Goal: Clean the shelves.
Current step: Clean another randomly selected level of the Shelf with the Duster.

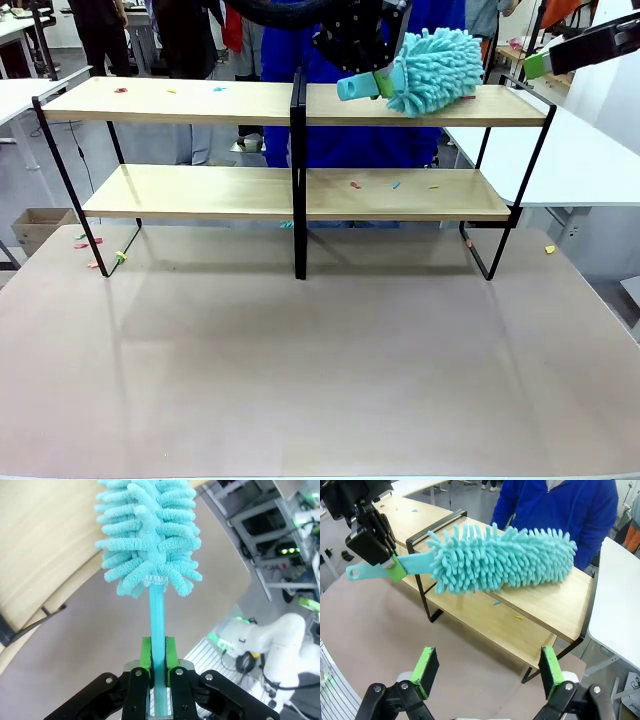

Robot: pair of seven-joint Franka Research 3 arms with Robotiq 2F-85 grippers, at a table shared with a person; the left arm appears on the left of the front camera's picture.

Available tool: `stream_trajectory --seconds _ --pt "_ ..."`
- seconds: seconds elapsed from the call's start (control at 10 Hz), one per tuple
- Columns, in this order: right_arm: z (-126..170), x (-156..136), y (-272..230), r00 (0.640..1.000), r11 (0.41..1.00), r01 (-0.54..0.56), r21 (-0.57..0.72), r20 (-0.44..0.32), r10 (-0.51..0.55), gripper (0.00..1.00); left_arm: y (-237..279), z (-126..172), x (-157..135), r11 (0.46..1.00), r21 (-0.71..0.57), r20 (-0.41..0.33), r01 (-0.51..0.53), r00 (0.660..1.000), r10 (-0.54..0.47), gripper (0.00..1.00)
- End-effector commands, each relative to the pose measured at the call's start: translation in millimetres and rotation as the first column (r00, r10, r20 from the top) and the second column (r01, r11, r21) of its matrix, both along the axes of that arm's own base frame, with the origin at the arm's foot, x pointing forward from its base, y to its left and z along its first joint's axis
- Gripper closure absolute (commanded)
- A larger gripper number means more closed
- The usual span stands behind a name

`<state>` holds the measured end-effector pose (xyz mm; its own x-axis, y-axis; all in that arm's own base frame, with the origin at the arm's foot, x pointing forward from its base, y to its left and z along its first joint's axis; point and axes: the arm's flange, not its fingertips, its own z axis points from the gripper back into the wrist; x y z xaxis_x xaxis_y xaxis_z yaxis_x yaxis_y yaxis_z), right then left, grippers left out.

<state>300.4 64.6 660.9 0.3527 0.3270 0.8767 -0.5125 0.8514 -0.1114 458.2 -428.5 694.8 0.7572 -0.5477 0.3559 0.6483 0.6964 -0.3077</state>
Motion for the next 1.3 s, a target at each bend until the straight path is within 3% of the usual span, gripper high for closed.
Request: stream_trajectory --seconds 0.0,0.5,0.7,0.9,1.2 --pt "1 1 -1 1.000 1.000 0.002 0.001 0.002 -0.002 0.00 -5 16 3 0.994 0.004 -0.011 0.105 0.994 -0.105 0.87" --pt "1 1 -1 1.000 1.000 0.002 0.001 0.002 -0.002 0.00 2 23 9 0.994 -0.054 -0.010 0.092 0.996 -0.092 0.87" --pt "1 1 -1 1.000 1.000 0.002 0.001 0.002 -0.002 0.00 -1 16 10 0.996 -0.019 -0.011 0.083 0.996 -0.084 0.87" --pt "1 1 -1 1.000 1.000 0.002 0.001 0.002 -0.002 0.00 -7 7 14 1.000 0.015 0.039 0.014 0.999 -0.014 0.87" --pt "1 1 -1 1.000 1.000 0.002 0.001 0.002 -0.002 0.00 -7 4 11 0.998 0.041 -0.011 0.052 0.999 -0.051 0.87"
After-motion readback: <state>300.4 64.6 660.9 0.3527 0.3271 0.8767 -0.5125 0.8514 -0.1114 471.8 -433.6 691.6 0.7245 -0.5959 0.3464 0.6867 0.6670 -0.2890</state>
